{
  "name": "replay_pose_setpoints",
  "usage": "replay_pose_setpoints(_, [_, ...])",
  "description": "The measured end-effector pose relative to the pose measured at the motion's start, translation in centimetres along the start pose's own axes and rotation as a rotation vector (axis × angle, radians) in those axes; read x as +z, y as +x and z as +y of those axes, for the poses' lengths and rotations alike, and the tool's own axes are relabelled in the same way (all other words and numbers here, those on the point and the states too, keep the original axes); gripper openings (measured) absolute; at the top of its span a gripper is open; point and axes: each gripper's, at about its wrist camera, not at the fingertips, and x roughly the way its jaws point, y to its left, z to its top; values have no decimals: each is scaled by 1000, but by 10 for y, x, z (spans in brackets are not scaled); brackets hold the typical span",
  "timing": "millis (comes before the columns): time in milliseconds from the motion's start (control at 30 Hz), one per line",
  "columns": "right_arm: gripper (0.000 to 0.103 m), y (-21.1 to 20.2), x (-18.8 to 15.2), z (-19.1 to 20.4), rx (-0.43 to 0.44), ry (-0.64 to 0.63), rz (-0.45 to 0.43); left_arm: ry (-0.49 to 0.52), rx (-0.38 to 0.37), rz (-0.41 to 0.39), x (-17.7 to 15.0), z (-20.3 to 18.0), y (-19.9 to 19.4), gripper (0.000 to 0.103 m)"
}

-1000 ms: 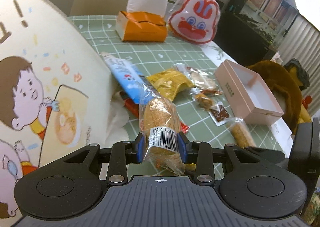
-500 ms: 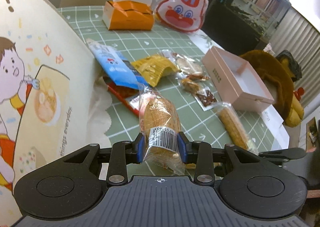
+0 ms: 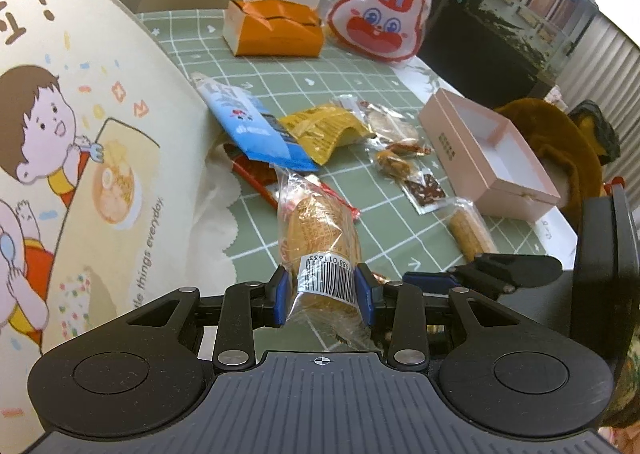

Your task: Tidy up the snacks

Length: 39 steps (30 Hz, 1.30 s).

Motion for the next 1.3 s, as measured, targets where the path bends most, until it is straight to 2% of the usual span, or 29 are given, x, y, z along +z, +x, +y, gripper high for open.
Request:
replay_pose_setpoints(100, [38, -3, -1, -2, 4, 10, 17, -32, -10, -7, -5, -1, -3, 39])
replay_pose_setpoints(200, [37, -13, -2, 1, -1, 3, 50, -59, -23, -6, -12, 0, -7, 39])
replay_pose_setpoints(367, [37, -41, -14, -8, -29, 43, 49, -81, -48, -8, -20, -10, -10, 39])
replay_pose_setpoints(533, [37, -76, -33, -39, -76, 173, 2, -8, -128, 0, -15, -49, -7, 38])
replay_pose_setpoints(633, [37, -107, -52, -63, -110, 241, -49, 40, -208, 36, -14, -77, 0, 38])
replay_pose_setpoints(800, [37, -141, -91, -118, -189, 417, -83, 127, -265, 89, -4, -124, 21, 38])
replay_pose_setpoints(933, [37, -171, -114, -160, -239, 522, -130, 150, -357, 60, 30, -164, 25, 38])
replay_pose_setpoints(1033, [37, -202, -105, -188, -256, 542, -226, 182, -423, -11, 77, -202, 19, 38])
replay_pose_setpoints(1200, [38, -236, -45, -237, -233, 519, -377, 184, -419, -108, 151, -245, 24, 40])
replay_pose_setpoints(1267, [43, -230, -16, -259, -203, 508, -392, 141, -405, -61, 179, -250, 53, 40])
replay_pose_setpoints(1300, [48, -223, -3, -270, -199, 514, -375, 117, -366, -18, 187, -250, 72, 41])
